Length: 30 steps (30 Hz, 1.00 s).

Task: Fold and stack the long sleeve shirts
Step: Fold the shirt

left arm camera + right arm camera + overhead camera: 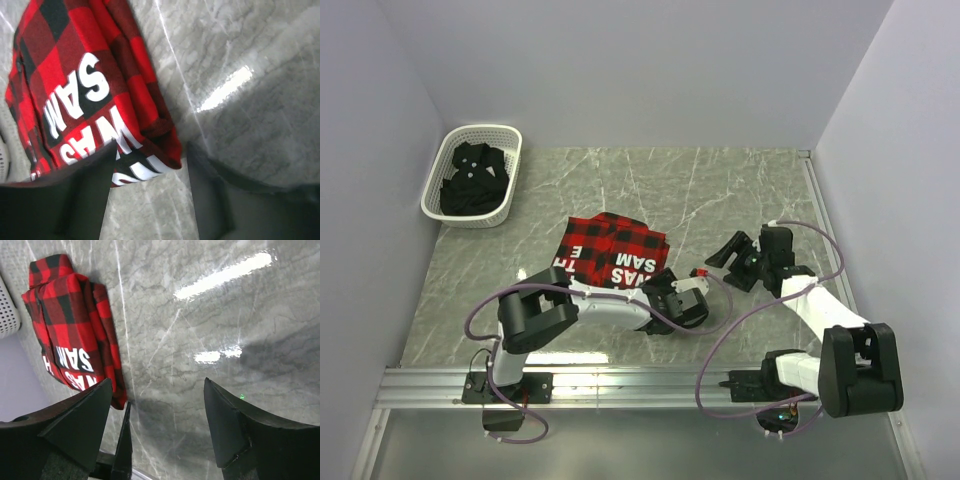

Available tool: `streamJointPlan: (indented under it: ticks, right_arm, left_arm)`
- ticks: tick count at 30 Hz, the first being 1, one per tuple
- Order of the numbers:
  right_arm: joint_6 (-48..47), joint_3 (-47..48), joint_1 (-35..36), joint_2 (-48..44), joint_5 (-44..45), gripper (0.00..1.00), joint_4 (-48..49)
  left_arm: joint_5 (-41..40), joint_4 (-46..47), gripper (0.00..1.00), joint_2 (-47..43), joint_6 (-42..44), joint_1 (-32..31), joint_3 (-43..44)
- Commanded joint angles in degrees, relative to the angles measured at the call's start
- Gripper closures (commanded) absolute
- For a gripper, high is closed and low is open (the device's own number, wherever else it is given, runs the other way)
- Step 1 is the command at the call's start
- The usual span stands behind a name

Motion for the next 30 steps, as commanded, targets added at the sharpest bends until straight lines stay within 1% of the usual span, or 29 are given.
streamJointPlan:
  ticks: [1, 3, 4, 7, 8, 9, 12, 15, 16, 17, 19, 20, 23, 24, 26, 29, 30]
  right_arm:
    - [-0.68, -0.47, -0.56, 0.39, -1.05, 0.20, 3.17]
    - [-0.51, -0.91, -0.47, 1.18, -2.10, 0.20, 5.02]
    - [-0.33, -1.08, -0.47, 1.62, -2.71, 0.20, 5.80]
    - [1.25, -2.05, -0.39, 4.08, -5.61, 0.21, 9.92]
    - [2.82, -2.40, -0.47, 4.69, -6.49, 0.21, 12.90]
    - [3.79, -3.36, -0.47, 6.00, -8.33, 0.21, 14.76]
    - [7.66, -5.03, 0.67, 8.73, -10.36, 0.21, 22.40]
    - [11.00, -5.65, 2.51, 12.33, -11.24, 0.21, 28.91]
    - [11.97, -5.65, 3.04, 13.30, -11.77, 0.21, 30.41]
    - [13.80, -5.65, 4.17, 14.44, -12.03, 0.20, 33.55]
    - [15.57, -5.30, 5.23, 18.13, -12.21, 0.19, 36.21]
    - [17.49, -5.04, 6.46, 19.54, -12.30, 0.18, 39.01]
    - [21.72, -4.43, 8.48, 25.43, -13.09, 0.18, 45.52]
    - [22.77, -3.81, 9.71, 28.23, -13.44, 0.18, 47.19]
    - [25.15, -2.85, 11.30, 30.79, -13.36, 0.18, 50.27]
    - [27.08, -0.12, 14.29, 34.49, -13.09, 0.16, 51.25]
    - [27.35, 0.84, 15.86, 35.45, -11.79, 0.16, 51.43]
  left_arm:
    - [0.54, -2.54, 0.46, 3.02, -0.36, -0.06, 0.66]
    - [0.72, -2.72, 0.58, 3.63, -0.45, -0.06, 0.92]
    - [0.72, -2.81, 0.68, 3.81, -0.62, 0.02, 1.01]
    - [1.33, -3.07, 0.82, 3.46, -0.97, 0.46, 1.45]
    - [1.42, -2.99, 0.94, 2.94, -1.50, 0.81, 1.54]
    - [1.60, -2.90, 0.99, 2.58, -1.76, 1.08, 1.54]
    - [4.14, -2.72, 1.00, 0.56, -3.17, 2.39, 1.45]
    - [8.79, -2.02, 1.00, -2.42, -4.84, 4.15, 0.93]
    - [12.29, -1.06, 0.99, -4.35, -5.63, 5.29, 0.58]
    - [14.06, -0.53, 0.99, -5.50, -6.16, 5.91, 0.23]
    - [17.58, 0.70, 0.99, -8.21, -7.30, 7.40, -1.00]
    - [20.21, 1.84, 1.00, -9.02, -7.74, 7.93, -1.79]
    - [23.91, 2.73, 0.99, -10.95, -8.88, 9.51, -2.50]
    - [24.27, 2.82, 0.99, -11.22, -9.06, 9.78, -2.68]
    - [24.80, 2.99, 1.00, -11.75, -9.50, 10.22, -2.85]
    - [26.03, 3.69, 0.99, -12.10, -10.11, 10.57, -3.20]
    - [26.03, 4.13, 1.00, -12.10, -10.20, 10.57, -3.21]
